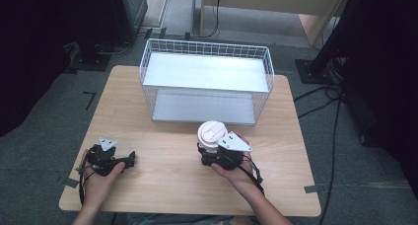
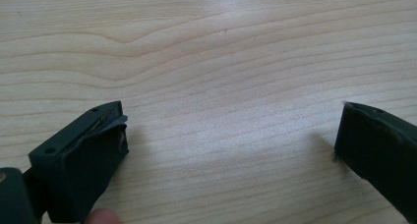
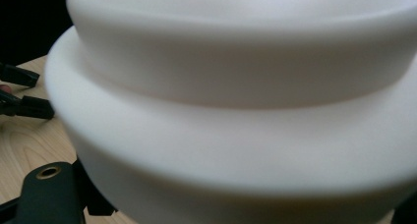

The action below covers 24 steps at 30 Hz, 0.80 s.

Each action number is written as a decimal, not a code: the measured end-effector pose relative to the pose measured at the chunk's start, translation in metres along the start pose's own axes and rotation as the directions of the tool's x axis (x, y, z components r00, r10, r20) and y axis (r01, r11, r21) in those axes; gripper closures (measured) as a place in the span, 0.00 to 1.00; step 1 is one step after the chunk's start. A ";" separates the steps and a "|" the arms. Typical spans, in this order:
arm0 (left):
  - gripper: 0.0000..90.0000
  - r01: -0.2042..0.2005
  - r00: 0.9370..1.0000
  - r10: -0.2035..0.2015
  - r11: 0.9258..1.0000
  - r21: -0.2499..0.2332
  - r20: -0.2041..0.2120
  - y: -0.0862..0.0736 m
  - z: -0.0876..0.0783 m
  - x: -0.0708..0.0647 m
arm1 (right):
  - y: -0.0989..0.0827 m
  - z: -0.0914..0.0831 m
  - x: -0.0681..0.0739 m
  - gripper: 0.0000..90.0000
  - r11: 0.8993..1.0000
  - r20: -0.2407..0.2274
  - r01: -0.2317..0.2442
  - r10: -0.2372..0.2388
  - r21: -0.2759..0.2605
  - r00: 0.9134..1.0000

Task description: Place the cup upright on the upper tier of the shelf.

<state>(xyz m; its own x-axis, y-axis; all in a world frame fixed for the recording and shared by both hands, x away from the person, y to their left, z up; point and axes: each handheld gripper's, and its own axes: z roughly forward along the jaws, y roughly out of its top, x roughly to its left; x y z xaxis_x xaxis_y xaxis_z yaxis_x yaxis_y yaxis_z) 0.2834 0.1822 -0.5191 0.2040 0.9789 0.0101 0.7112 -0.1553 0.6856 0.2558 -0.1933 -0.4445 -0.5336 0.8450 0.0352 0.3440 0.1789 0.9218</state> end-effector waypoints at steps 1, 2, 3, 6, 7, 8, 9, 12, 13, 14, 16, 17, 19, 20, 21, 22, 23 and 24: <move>0.00 0.000 1.000 0.000 1.000 0.000 0.000 0.000 0.000 0.000 | 0.003 -0.002 0.000 0.18 1.000 0.000 0.002 -0.002 -0.004 1.000; 0.00 0.000 1.000 0.000 1.000 0.000 0.000 0.000 0.000 0.000 | 0.006 -0.004 0.001 0.18 1.000 0.001 -0.003 0.003 -0.004 1.000; 0.00 0.000 1.000 0.000 1.000 0.000 0.000 0.000 0.000 0.000 | 0.006 -0.004 0.001 0.18 1.000 0.001 -0.003 0.003 -0.004 1.000; 0.00 0.003 1.000 -0.003 1.000 -0.001 -0.002 0.000 0.000 0.000 | 0.020 -0.012 0.000 0.18 1.000 0.002 -0.013 0.013 -0.018 1.000; 0.00 0.003 1.000 -0.003 1.000 -0.001 -0.002 0.000 0.000 0.000 | 0.020 -0.012 0.000 0.18 1.000 0.002 -0.013 0.013 -0.018 1.000; 0.00 0.002 1.000 -0.002 1.000 -0.001 -0.003 0.001 0.001 0.000 | 0.024 -0.015 0.000 0.18 0.999 -0.002 -0.024 0.024 -0.021 1.000; 0.00 0.001 1.000 -0.001 1.000 -0.001 -0.003 0.001 0.001 0.000 | 0.032 -0.020 0.000 0.18 0.999 -0.003 -0.029 0.029 -0.032 1.000; 0.00 0.000 1.000 0.000 1.000 0.000 -0.003 0.001 0.000 0.000 | 0.043 -0.028 -0.001 0.18 0.998 0.002 -0.031 0.031 -0.053 1.000; 0.00 0.000 1.000 0.000 1.000 0.000 -0.003 0.001 0.000 0.000 | 0.047 -0.030 -0.001 0.18 0.998 0.005 -0.031 0.031 -0.061 0.999; 0.00 0.000 1.000 0.000 1.000 0.001 -0.002 0.001 0.000 0.000 | 0.047 -0.030 -0.001 0.18 0.998 0.005 -0.031 0.031 -0.061 0.999; 0.00 -0.001 1.000 0.001 1.000 0.002 -0.003 0.001 0.000 0.000 | 0.058 -0.037 -0.004 0.18 0.996 0.017 -0.037 0.039 -0.080 0.999; 0.00 -0.001 1.000 0.001 1.000 0.002 -0.003 0.001 0.000 0.000 | 0.058 -0.037 -0.004 0.18 0.996 0.017 -0.037 0.039 -0.080 0.999; 0.00 -0.001 1.000 0.001 1.000 0.001 -0.003 0.001 0.000 0.000 | 0.065 -0.042 -0.005 0.18 0.995 0.030 -0.033 0.036 -0.099 0.999; 0.00 -0.001 1.000 0.001 1.000 0.002 -0.003 0.001 0.000 0.000 | 0.068 -0.044 -0.006 0.18 0.994 0.036 -0.029 0.033 -0.109 0.999; 0.00 -0.001 1.000 0.001 1.000 0.002 -0.003 0.001 0.000 0.000 | 0.071 -0.046 -0.007 0.18 0.993 0.042 -0.031 0.036 -0.117 0.998; 0.00 -0.001 1.000 0.001 1.000 0.002 -0.003 0.001 0.000 0.000 | 0.074 -0.048 -0.009 0.18 0.991 0.045 -0.030 0.036 -0.128 0.998; 0.00 -0.001 1.000 0.001 1.000 0.001 -0.003 0.001 0.000 0.000 | 0.078 -0.051 -0.010 0.18 0.989 0.060 -0.030 0.040 -0.148 0.997; 0.00 -0.001 1.000 0.001 1.000 0.001 -0.003 0.001 0.000 0.000 | 0.080 -0.052 -0.011 0.18 0.986 0.068 -0.027 0.039 -0.162 0.997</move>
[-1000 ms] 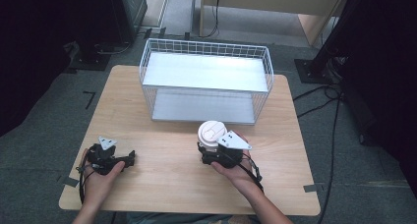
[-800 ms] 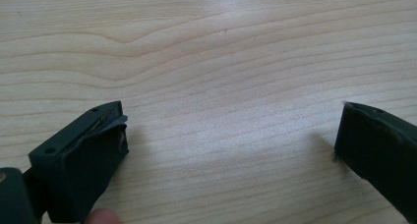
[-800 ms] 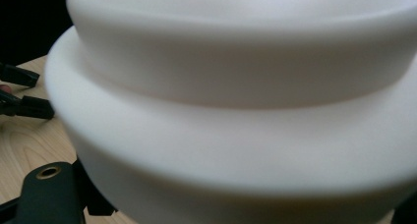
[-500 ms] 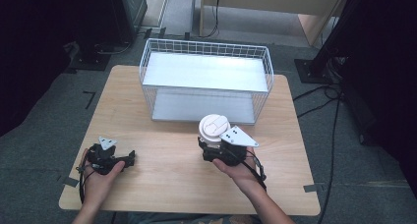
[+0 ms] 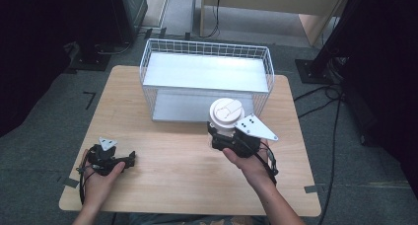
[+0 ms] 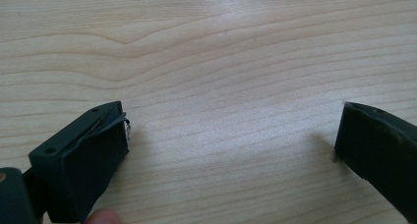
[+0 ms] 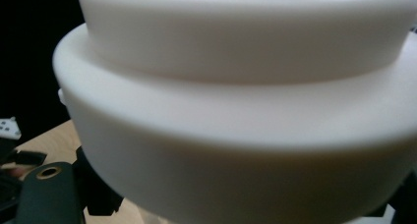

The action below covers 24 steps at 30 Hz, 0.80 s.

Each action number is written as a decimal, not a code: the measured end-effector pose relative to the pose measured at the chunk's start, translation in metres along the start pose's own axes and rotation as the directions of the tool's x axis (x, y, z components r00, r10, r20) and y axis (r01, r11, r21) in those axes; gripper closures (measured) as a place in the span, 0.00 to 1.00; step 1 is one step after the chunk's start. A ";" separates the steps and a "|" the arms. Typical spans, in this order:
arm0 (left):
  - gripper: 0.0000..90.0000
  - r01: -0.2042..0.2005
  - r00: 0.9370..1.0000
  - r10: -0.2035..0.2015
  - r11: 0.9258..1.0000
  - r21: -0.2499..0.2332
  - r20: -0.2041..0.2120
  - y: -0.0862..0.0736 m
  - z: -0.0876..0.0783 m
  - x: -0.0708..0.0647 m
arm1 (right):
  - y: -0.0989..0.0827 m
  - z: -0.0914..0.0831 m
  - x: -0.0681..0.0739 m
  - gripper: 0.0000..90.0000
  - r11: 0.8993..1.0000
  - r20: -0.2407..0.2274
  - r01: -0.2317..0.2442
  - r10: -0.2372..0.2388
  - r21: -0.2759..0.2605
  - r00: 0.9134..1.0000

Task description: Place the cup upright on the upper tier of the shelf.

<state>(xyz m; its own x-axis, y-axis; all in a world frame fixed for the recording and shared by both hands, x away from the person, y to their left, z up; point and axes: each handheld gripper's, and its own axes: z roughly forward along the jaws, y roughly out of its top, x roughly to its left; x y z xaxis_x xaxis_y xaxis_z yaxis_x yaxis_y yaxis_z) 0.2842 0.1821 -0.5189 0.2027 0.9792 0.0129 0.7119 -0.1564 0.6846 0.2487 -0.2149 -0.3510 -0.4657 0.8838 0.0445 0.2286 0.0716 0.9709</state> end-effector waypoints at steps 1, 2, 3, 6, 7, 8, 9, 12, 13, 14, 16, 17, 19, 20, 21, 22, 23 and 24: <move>0.00 0.000 1.000 0.000 1.000 0.000 0.000 0.000 0.000 0.000 | 0.000 0.000 0.000 0.18 1.000 0.000 0.000 0.000 0.000 1.000; 0.00 0.000 1.000 0.000 1.000 0.000 0.000 0.000 0.000 0.000 | 0.002 -0.001 -0.001 0.18 1.000 0.007 0.004 -0.004 -0.018 1.000; 0.00 0.000 1.000 0.000 1.000 0.001 0.000 0.000 0.000 0.000 | 0.003 -0.002 -0.001 0.18 0.999 0.015 0.007 -0.007 -0.033 1.000; 0.00 0.000 1.000 0.000 1.000 0.000 0.000 0.000 0.000 0.000 | 0.006 -0.004 -0.001 0.18 0.994 0.052 0.036 -0.031 -0.105 0.998; 0.00 0.000 1.000 0.000 1.000 0.001 0.000 0.000 0.000 0.000 | 0.006 -0.004 0.000 0.18 0.988 0.076 0.059 -0.049 -0.145 0.996; 0.00 0.000 1.000 0.000 1.000 0.001 0.000 0.000 0.000 0.000 | 0.006 -0.004 0.000 0.18 0.988 0.076 0.059 -0.049 -0.145 0.996; 0.00 0.000 1.000 0.000 1.000 0.001 0.000 0.000 0.000 0.000 | 0.007 -0.004 -0.001 0.18 0.981 0.107 0.072 -0.053 -0.180 0.993; 0.00 0.000 1.000 0.000 1.000 0.001 0.000 0.000 0.000 0.000 | 0.008 -0.002 -0.003 0.18 0.977 0.115 0.075 -0.052 -0.201 0.992; 0.00 0.000 1.000 0.000 1.000 0.001 0.000 0.000 0.000 0.000 | 0.010 -0.001 -0.005 0.18 0.973 0.127 0.075 -0.048 -0.218 0.991; 0.00 0.000 1.000 0.000 1.000 0.000 0.000 0.000 0.000 0.000 | 0.011 0.000 -0.006 0.18 0.972 0.130 0.078 -0.050 -0.222 0.990; 0.00 0.000 1.000 0.000 1.000 0.000 0.000 0.000 0.000 0.000 | 0.014 0.002 -0.007 0.18 0.967 0.145 0.089 -0.055 -0.237 0.988; 0.00 0.000 1.000 0.000 1.000 0.000 0.000 0.000 0.000 0.000 | 0.014 0.002 -0.008 0.18 0.965 0.152 0.094 -0.058 -0.243 0.987; 0.00 0.000 1.000 0.000 1.000 0.000 0.000 0.000 0.000 0.000 | 0.017 0.004 -0.009 0.18 0.961 0.163 0.098 -0.056 -0.260 0.985; 0.00 0.000 1.000 0.000 1.000 0.000 0.000 0.000 0.000 0.000 | 0.017 0.004 -0.009 0.18 0.961 0.163 0.098 -0.056 -0.260 0.985; 0.00 0.000 1.000 0.000 1.000 0.000 0.000 0.000 0.000 0.000 | 0.019 0.006 -0.010 0.18 0.958 0.166 0.100 -0.056 -0.269 0.985; 0.00 0.000 1.000 0.000 1.000 0.000 0.000 0.000 0.000 0.000 | 0.020 0.007 -0.012 0.18 0.955 0.170 0.097 -0.050 -0.279 0.984; 0.00 0.000 1.000 0.000 1.000 0.000 0.000 0.000 0.000 0.000 | 0.022 0.008 -0.013 0.18 0.952 0.177 0.104 -0.054 -0.288 0.983; 0.00 0.000 1.000 0.000 1.000 0.001 0.000 0.000 0.000 0.000 | 0.023 0.010 -0.014 0.18 0.951 0.182 0.106 -0.054 -0.290 0.982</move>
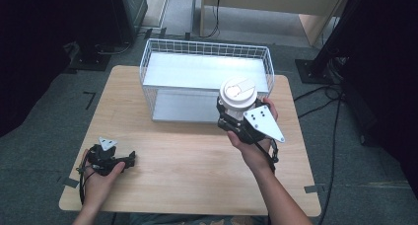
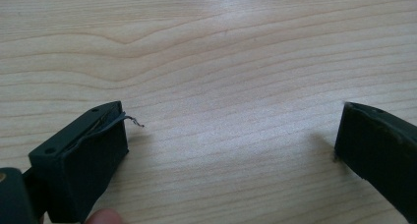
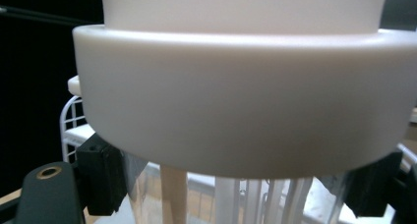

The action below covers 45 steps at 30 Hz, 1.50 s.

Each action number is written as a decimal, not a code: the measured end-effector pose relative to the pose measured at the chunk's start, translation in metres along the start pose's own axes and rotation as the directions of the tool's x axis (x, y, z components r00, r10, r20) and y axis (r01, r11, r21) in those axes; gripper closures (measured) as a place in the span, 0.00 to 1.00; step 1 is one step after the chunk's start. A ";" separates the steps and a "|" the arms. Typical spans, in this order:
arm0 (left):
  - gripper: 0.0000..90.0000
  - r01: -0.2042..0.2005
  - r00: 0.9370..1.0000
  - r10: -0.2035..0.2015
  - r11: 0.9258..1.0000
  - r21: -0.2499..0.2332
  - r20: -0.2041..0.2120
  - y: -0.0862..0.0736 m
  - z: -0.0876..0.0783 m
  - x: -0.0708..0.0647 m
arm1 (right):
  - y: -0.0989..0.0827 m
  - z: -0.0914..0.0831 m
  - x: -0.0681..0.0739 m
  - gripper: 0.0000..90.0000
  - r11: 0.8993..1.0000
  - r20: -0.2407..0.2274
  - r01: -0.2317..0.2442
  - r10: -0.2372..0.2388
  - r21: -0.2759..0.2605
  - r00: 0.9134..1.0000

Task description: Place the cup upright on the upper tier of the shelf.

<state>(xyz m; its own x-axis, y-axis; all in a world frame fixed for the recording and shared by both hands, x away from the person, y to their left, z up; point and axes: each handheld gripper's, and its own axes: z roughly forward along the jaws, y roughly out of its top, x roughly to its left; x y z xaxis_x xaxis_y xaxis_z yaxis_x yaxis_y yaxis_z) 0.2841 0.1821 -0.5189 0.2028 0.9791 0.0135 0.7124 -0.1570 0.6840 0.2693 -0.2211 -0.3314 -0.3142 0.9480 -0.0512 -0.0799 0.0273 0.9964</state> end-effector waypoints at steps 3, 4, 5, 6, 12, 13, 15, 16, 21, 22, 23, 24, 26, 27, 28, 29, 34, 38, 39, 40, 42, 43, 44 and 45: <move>0.00 0.000 1.000 0.000 1.000 0.000 0.000 0.000 0.000 0.000 | 0.005 0.012 -0.005 0.18 1.000 0.019 -0.009 0.009 -0.017 1.000; 0.00 0.000 1.000 0.000 1.000 0.000 0.000 0.000 0.000 0.000 | 0.005 0.012 -0.005 0.18 1.000 0.019 -0.009 0.009 -0.017 1.000; 0.00 0.000 1.000 0.000 1.000 -0.001 0.000 0.000 0.000 0.000 | 0.006 0.014 -0.006 0.18 1.000 0.022 -0.006 0.006 -0.020 1.000; 0.00 0.000 1.000 0.000 1.000 -0.002 0.000 0.000 0.000 0.000 | 0.009 0.019 -0.008 0.18 0.999 0.025 -0.004 0.005 -0.032 1.000; 0.00 0.000 1.000 0.000 1.000 -0.001 0.000 0.000 0.000 0.000 | 0.016 0.034 -0.011 0.18 0.999 0.042 0.003 -0.001 -0.039 0.999; 0.00 0.001 1.000 -0.001 1.000 -0.001 0.000 0.000 0.000 0.000 | 0.018 0.037 -0.012 0.18 0.999 0.047 0.003 -0.001 -0.038 0.999; 0.00 0.001 1.000 -0.001 1.000 -0.002 0.000 0.000 0.000 0.000 | 0.021 0.044 -0.014 0.18 0.999 0.059 0.004 -0.002 -0.040 0.998; 0.00 0.001 1.000 -0.001 1.000 -0.002 0.000 0.000 0.000 0.000 | 0.023 0.048 -0.015 0.18 0.999 0.069 0.003 0.000 -0.042 0.998; 0.00 0.000 1.000 0.000 1.000 -0.002 0.000 0.000 0.000 0.000 | 0.028 0.065 -0.022 0.18 0.999 0.103 0.009 -0.005 -0.038 0.995; 0.00 0.000 1.000 0.000 1.000 -0.002 0.000 0.000 0.000 0.000 | 0.028 0.068 -0.024 0.18 0.999 0.107 0.013 -0.009 -0.037 0.994; 0.00 0.000 1.000 0.000 1.000 -0.002 0.000 0.000 0.000 0.000 | 0.028 0.071 -0.026 0.18 0.999 0.110 0.012 -0.008 -0.034 0.994; 0.00 0.000 1.000 0.000 1.000 -0.002 0.000 0.000 0.000 0.000 | 0.028 0.071 -0.026 0.18 0.999 0.110 0.012 -0.008 -0.034 0.994; 0.00 0.000 1.000 0.000 1.000 -0.001 0.000 0.000 0.000 0.000 | 0.027 0.077 -0.029 0.18 1.000 0.119 0.009 -0.006 -0.025 0.993; 0.00 0.000 1.000 0.000 1.000 -0.002 0.000 0.000 0.000 0.000 | 0.027 0.079 -0.031 0.18 1.000 0.124 -0.001 0.004 -0.022 0.992; 0.00 0.000 1.000 0.000 1.000 -0.001 0.000 0.000 0.000 0.000 | 0.027 0.083 -0.033 0.18 1.000 0.124 -0.001 0.003 -0.022 0.992; 0.00 0.001 1.000 -0.001 1.000 -0.003 0.000 0.000 0.000 0.000 | 0.028 0.086 -0.034 0.18 1.000 0.129 0.000 0.003 -0.024 0.992; 0.00 0.000 1.000 0.000 1.000 -0.002 0.000 0.000 0.000 0.000 | 0.029 0.104 -0.044 0.18 1.000 0.148 -0.002 0.006 -0.028 0.989; 0.00 0.001 1.000 -0.001 1.000 -0.003 -0.001 0.000 0.000 0.000 | 0.027 0.113 -0.049 0.18 0.999 0.161 -0.034 0.036 -0.012 0.986; 0.00 0.001 1.000 -0.001 1.000 -0.003 0.000 0.000 0.000 0.000 | 0.027 0.119 -0.053 0.18 0.998 0.168 -0.056 0.056 -0.003 0.984; 0.00 0.001 1.000 -0.001 1.000 -0.003 0.000 0.000 0.000 0.000 | 0.027 0.119 -0.053 0.18 0.998 0.168 -0.056 0.056 -0.003 0.984; 0.00 0.001 1.000 -0.001 1.000 -0.003 0.000 0.000 0.000 0.000 | 0.028 0.125 -0.056 0.18 0.998 0.170 -0.055 0.055 -0.003 0.984; 0.00 0.000 1.000 0.000 1.000 -0.001 0.000 0.000 0.000 0.000 | 0.028 0.127 -0.058 0.18 0.998 0.176 -0.059 0.058 -0.002 0.983; 0.00 0.000 1.000 0.000 1.000 -0.001 0.000 0.000 0.000 0.000 | 0.029 0.130 -0.060 0.18 0.998 0.182 -0.058 0.057 -0.002 0.982; 0.00 0.002 1.000 -0.002 1.000 -0.001 0.000 0.000 0.000 0.000 | 0.029 0.133 -0.061 0.18 0.998 0.188 -0.062 0.060 0.003 0.980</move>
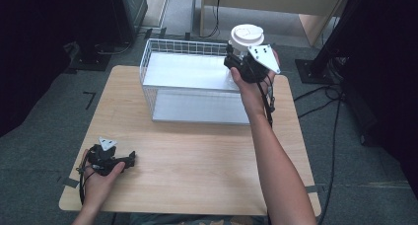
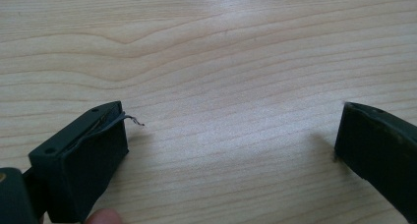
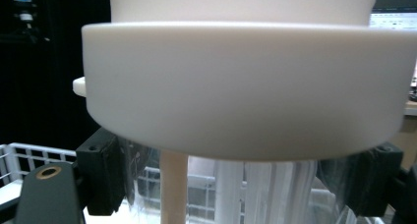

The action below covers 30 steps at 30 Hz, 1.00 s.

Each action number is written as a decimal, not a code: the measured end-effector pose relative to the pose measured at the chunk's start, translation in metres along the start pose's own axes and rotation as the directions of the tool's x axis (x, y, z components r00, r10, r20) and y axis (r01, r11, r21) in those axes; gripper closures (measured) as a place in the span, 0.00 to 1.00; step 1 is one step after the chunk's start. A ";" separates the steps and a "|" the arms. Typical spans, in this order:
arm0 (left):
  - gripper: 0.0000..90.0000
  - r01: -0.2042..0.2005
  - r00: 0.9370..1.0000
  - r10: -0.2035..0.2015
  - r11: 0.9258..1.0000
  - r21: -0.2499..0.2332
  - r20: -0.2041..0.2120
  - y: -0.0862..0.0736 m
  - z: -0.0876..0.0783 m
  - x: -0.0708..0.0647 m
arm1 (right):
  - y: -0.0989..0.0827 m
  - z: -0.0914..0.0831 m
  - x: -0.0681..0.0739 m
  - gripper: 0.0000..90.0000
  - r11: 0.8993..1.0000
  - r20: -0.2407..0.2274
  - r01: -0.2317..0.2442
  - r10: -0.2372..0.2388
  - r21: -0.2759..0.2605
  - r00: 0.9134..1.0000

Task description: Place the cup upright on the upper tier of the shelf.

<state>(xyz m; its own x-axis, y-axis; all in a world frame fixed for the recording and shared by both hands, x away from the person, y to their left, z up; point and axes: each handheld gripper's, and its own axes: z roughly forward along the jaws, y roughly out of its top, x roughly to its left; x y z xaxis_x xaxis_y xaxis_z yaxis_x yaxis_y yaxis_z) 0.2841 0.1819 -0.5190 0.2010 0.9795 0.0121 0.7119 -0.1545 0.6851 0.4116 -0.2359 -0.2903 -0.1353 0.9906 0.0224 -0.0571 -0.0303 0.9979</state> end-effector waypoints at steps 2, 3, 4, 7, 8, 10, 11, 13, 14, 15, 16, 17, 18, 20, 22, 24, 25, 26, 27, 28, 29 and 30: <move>0.00 0.001 1.000 -0.001 1.000 0.000 0.001 0.000 0.000 0.000 | 0.002 0.009 -0.003 0.18 1.000 0.002 -0.009 0.009 0.005 1.000; 0.00 0.001 1.000 -0.001 1.000 0.000 0.001 0.000 0.000 0.000 | 0.002 0.011 -0.003 0.18 1.000 0.004 -0.013 0.013 0.012 1.000; 0.00 0.000 1.000 0.000 1.000 0.000 0.001 0.000 0.000 0.000 | 0.002 0.014 -0.003 0.18 1.000 0.006 -0.011 0.011 0.015 1.000; 0.00 -0.001 1.000 0.001 1.000 0.001 0.001 0.000 0.000 0.000 | 0.000 0.018 -0.004 0.18 1.000 0.015 -0.003 0.003 0.020 1.000; 0.00 0.000 1.000 0.000 1.000 0.001 0.001 0.000 0.000 0.000 | -0.001 0.019 -0.004 0.18 1.000 0.017 -0.006 0.006 0.022 1.000; 0.00 0.000 1.000 0.000 1.000 0.000 0.002 0.000 0.000 0.000 | -0.004 0.021 -0.003 0.18 0.999 0.025 -0.006 0.005 0.034 1.000; 0.00 0.000 1.000 0.000 1.000 0.001 0.001 0.000 0.000 0.000 | -0.005 0.022 -0.003 0.18 0.999 0.027 -0.005 0.004 0.037 1.000; 0.00 0.000 1.000 0.000 1.000 0.001 0.001 0.000 0.000 0.000 | -0.008 0.022 -0.004 0.18 0.999 0.030 -0.009 0.008 0.032 1.000; 0.00 0.000 1.000 0.000 1.000 0.001 0.001 0.000 0.000 0.000 | -0.008 0.021 -0.004 0.18 0.999 0.030 -0.011 0.010 0.031 0.999; 0.00 0.000 1.000 0.000 1.000 0.001 0.001 0.000 0.000 0.000 | -0.008 0.022 -0.003 0.18 0.999 0.029 -0.010 0.009 0.033 1.000; 0.00 0.000 1.000 0.000 1.000 0.000 0.002 0.000 0.000 0.000 | -0.007 0.022 -0.004 0.17 0.999 0.025 -0.011 0.010 0.038 1.000; 0.00 0.000 1.000 0.000 1.000 0.000 0.002 0.000 0.000 0.000 | -0.007 0.022 -0.004 0.17 0.999 0.025 -0.011 0.010 0.038 1.000; 0.00 0.000 1.000 0.000 1.000 0.000 0.001 0.000 0.000 0.000 | -0.007 0.023 -0.005 0.15 0.999 0.012 -0.013 0.013 0.044 1.000; 0.00 0.000 1.000 0.000 1.000 0.000 0.001 0.000 0.000 0.000 | -0.007 0.022 -0.006 0.14 0.999 0.007 -0.013 0.013 0.048 1.000; 0.00 0.000 1.000 0.000 1.000 0.001 0.001 0.000 0.000 0.000 | -0.005 0.022 -0.007 0.05 0.999 -0.007 -0.006 0.007 0.048 1.000; 0.00 0.000 1.000 0.000 1.000 0.000 0.001 0.000 0.000 0.000 | -0.004 0.020 -0.008 0.00 0.999 -0.023 -0.006 0.007 0.044 1.000; 0.00 0.000 1.000 0.000 1.000 0.001 0.001 0.000 0.000 0.000 | -0.003 0.019 -0.009 0.00 0.999 -0.031 -0.001 0.003 0.052 1.000; 0.00 0.000 1.000 0.000 1.000 0.001 0.001 0.000 0.000 0.000 | -0.003 0.018 -0.009 0.00 0.998 -0.036 0.008 -0.006 0.060 0.999; 0.00 0.000 1.000 0.000 1.000 0.001 0.001 0.000 0.000 0.000 | -0.003 0.018 -0.009 0.00 0.998 -0.036 0.008 -0.006 0.060 0.999; 0.00 -0.002 1.000 0.002 1.000 0.001 0.001 0.000 0.000 0.000 | -0.002 0.017 -0.010 0.00 0.998 -0.046 0.012 -0.009 0.067 0.999; 0.00 0.000 1.000 0.000 1.000 0.000 0.001 0.000 0.000 0.000 | -0.002 0.015 -0.011 0.00 0.997 -0.044 0.016 -0.013 0.072 0.999; 0.00 -0.001 1.000 0.001 1.000 0.001 0.001 0.000 0.000 0.000 | -0.001 0.013 -0.012 0.00 0.997 -0.042 0.018 -0.015 0.074 0.999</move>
<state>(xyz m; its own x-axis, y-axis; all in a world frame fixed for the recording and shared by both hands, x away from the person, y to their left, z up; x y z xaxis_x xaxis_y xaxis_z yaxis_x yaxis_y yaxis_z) 0.2841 0.1820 -0.5190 0.2026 0.9792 0.0117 0.7123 -0.1555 0.6845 0.4259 -0.2461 -0.2911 -0.1754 0.9845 0.0053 0.0136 -0.0029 0.9999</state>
